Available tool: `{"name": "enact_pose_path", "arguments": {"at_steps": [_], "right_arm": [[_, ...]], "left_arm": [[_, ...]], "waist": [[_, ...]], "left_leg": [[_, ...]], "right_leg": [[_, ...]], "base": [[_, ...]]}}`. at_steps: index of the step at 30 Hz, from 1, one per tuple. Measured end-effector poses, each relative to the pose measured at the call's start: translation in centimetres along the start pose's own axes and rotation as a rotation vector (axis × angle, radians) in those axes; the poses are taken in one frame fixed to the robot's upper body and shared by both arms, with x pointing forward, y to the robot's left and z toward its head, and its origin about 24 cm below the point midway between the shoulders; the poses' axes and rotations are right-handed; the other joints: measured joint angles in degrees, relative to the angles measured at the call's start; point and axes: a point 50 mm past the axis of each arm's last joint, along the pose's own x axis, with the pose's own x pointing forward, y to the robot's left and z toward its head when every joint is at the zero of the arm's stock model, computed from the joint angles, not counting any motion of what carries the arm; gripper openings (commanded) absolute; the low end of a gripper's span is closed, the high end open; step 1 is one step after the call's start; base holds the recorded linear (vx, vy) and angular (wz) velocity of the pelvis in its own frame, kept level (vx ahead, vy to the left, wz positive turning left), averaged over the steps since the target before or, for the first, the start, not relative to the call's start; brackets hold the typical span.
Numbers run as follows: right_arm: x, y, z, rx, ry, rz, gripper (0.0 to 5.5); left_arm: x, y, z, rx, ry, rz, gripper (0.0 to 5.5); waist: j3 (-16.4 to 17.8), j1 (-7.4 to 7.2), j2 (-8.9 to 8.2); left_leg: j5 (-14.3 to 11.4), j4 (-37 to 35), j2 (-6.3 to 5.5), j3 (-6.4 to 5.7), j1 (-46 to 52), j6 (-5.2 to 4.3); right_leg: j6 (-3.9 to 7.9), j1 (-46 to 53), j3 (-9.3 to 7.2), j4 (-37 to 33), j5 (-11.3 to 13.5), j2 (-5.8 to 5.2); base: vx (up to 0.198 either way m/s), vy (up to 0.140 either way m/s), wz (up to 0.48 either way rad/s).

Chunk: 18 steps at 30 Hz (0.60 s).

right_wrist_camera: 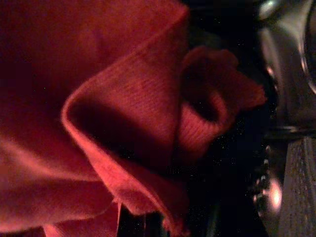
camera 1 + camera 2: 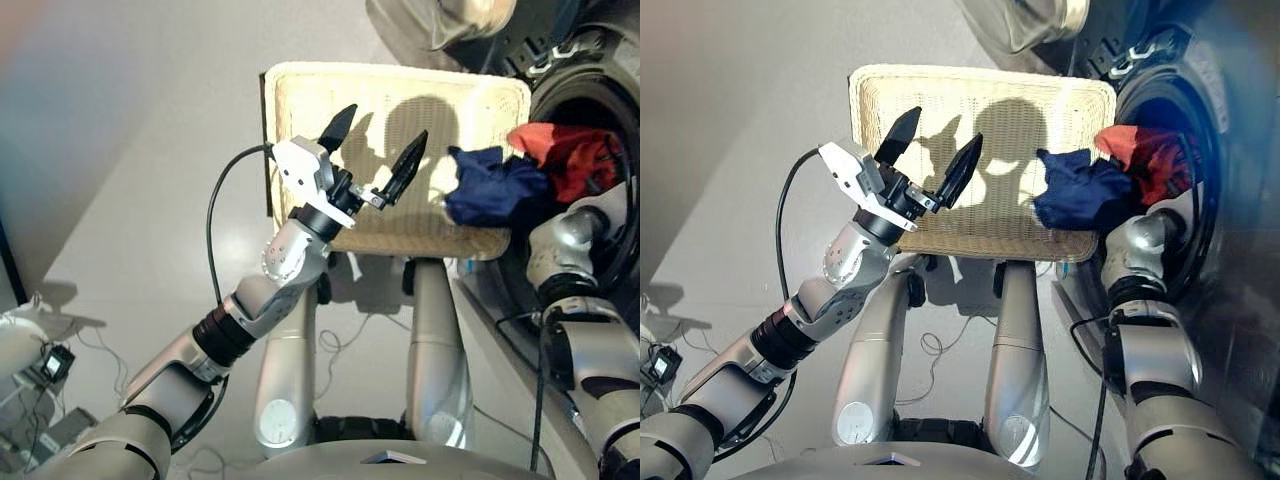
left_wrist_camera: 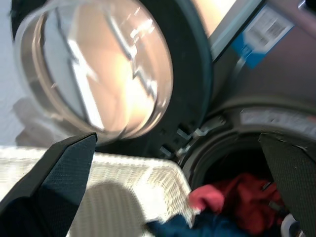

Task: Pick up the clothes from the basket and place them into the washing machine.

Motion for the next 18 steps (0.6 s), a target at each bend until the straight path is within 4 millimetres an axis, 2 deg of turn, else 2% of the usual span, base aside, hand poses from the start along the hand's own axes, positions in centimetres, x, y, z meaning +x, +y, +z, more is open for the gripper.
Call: {"name": "enact_pose_path", "arguments": {"at_steps": [5,8,10,12,15,18], "right_arm": [[1.2,-0.8,1.1,0.021,-0.014,-0.046,0.00],[2.1,-0.9,2.3,0.063,-0.015,-0.078,0.00],[2.7,-1.0,3.2,0.115,-0.006,-0.113,0.00],[3.3,-1.5,3.7,0.179,0.020,-0.156,0.00],[4.1,-3.0,3.2,0.282,0.104,-0.263,0.00],[4.6,-3.8,3.4,0.436,0.168,-0.359,0.00]], "left_arm": [[-0.1,0.2,0.1,0.011,0.003,0.007,5.50],[0.0,0.1,0.4,0.011,-0.009,0.007,5.50],[0.0,0.0,0.7,0.010,-0.020,0.007,5.50],[0.1,0.0,0.8,0.011,-0.025,0.005,5.50],[0.0,0.3,1.1,0.029,-0.024,0.004,5.50],[-0.1,0.6,1.4,0.041,-0.030,0.012,5.50]], "waist": [[0.0,0.76,0.28],[0.0,0.82,0.29],[0.0,0.75,0.31],[0.0,0.78,0.31],[0.0,0.84,0.35],[0.0,0.76,0.48]], "left_leg": [[-0.7,2.3,0.03,0.26,-2.8,0.30],[-1.5,4.1,0.07,1.06,-4.5,0.78],[-2.0,5.2,0.08,1.71,-5.6,1.17],[-2.5,6.0,0.08,1.88,-6.2,1.34],[-3.2,7.2,0.13,2.20,-6.7,1.77],[-4.1,8.1,0.07,3.28,-6.9,2.46]], "right_leg": [[0.21,-2.8,0.63,1.9,-0.2,0.07],[0.55,-4.5,1.59,3.0,-0.3,0.11],[0.90,-5.7,2.39,3.7,-0.3,0.17],[1.10,-6.2,2.62,4.0,-0.4,0.19],[1.56,-6.3,3.02,4.0,-0.5,0.20],[2.35,-6.5,4.09,4.1,-0.5,0.18]], "base": [[0.000,0.000,0.000],[0.000,0.000,0.000],[0.000,0.000,0.000],[0.000,0.000,0.000],[0.000,0.000,0.000],[0.000,0.000,0.000]]}}
